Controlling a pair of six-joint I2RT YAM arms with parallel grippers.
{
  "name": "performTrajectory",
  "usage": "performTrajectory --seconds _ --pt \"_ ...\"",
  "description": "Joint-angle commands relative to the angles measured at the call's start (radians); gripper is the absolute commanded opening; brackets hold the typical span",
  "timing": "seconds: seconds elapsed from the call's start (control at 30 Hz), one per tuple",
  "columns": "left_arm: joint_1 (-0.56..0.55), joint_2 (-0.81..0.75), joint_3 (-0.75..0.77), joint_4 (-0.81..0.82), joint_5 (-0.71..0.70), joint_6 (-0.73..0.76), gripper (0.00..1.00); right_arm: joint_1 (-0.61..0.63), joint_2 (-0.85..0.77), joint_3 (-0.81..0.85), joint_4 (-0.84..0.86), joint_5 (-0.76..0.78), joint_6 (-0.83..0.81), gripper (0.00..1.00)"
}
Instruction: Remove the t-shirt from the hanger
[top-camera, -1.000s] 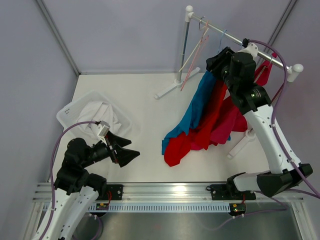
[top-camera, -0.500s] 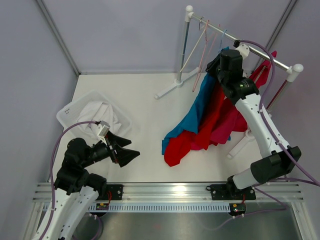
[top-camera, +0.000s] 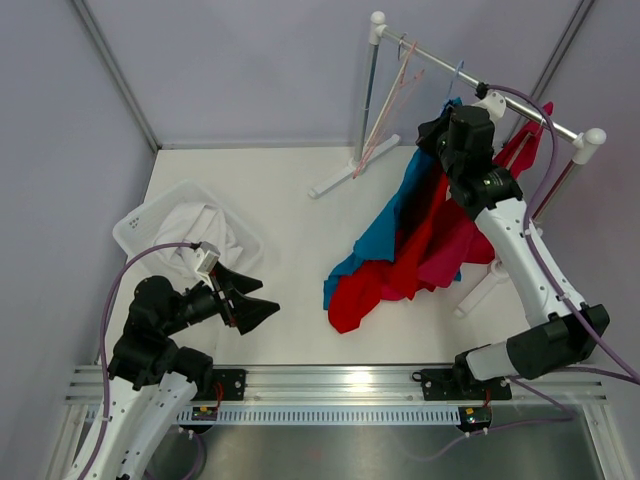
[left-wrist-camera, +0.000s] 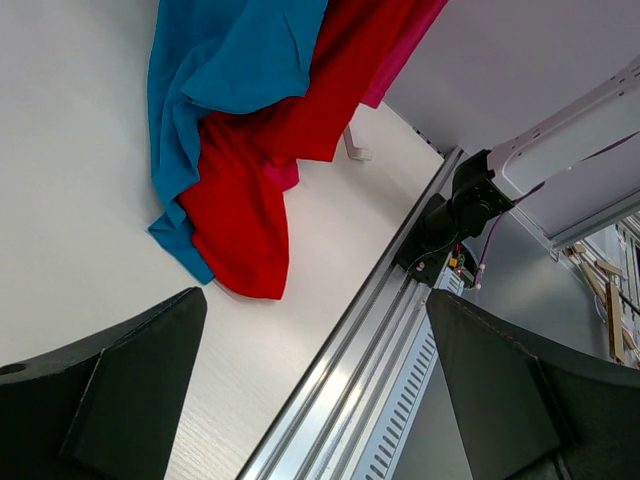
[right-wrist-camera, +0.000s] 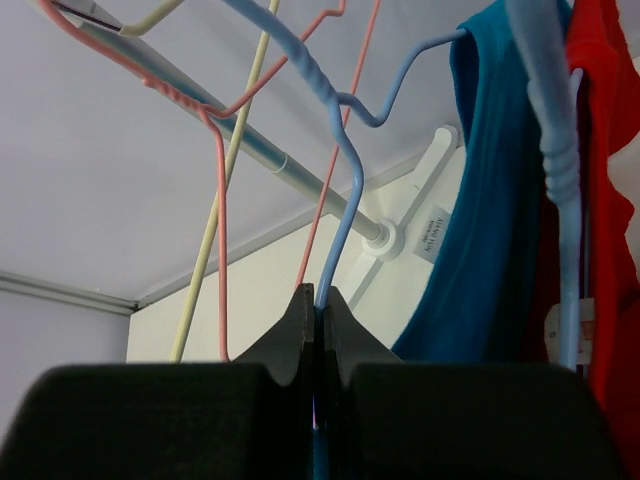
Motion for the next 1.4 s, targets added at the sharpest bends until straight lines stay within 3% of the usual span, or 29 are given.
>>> performTrajectory --seconds 0.0,0.27,0.53,0.67,0.8,0.9,1.07,1.2,1.37 --pt "-0.005 -0.002 -0.007 0.020 0.004 0.004 0.99 -0.004 -0.090 -0.025 0.140 -0.053 -0.013 0.00" --pt "-0.005 0.042 0.019 0.022 0.000 -0.056 0.99 -0.004 -0.254 -0.137 0.145 -0.163 0.037 0.00" --pt "-0.005 0.039 0.095 0.052 0.053 -0.112 0.99 0.026 -0.410 -0.439 0.284 -0.341 0.149 0.00" --pt "-0.006 0.065 0.100 0.132 0.119 -0.198 0.99 0.208 -0.457 -0.499 0.278 -0.236 0.137 0.00" --pt "-0.006 0.062 0.101 0.132 0.131 -0.215 0.99 0.495 -0.513 -0.607 0.362 -0.082 0.166 0.00" --pt "-0.008 0.044 0.077 0.131 0.154 -0.244 0.97 0.644 -0.515 -0.640 0.416 0.011 0.175 0.00" --pt "-0.008 -0.024 0.049 0.132 0.168 -0.332 0.97 0.750 -0.339 -0.518 0.449 0.002 0.119 0.00" --pt "-0.008 -0.064 0.060 0.134 0.134 -0.367 0.99 0.753 -0.207 -0.313 0.458 0.057 0.037 0.00" --pt "-0.008 -0.027 0.068 0.135 0.050 -0.335 0.99 0.752 -0.064 -0.122 0.464 -0.002 0.020 0.00"
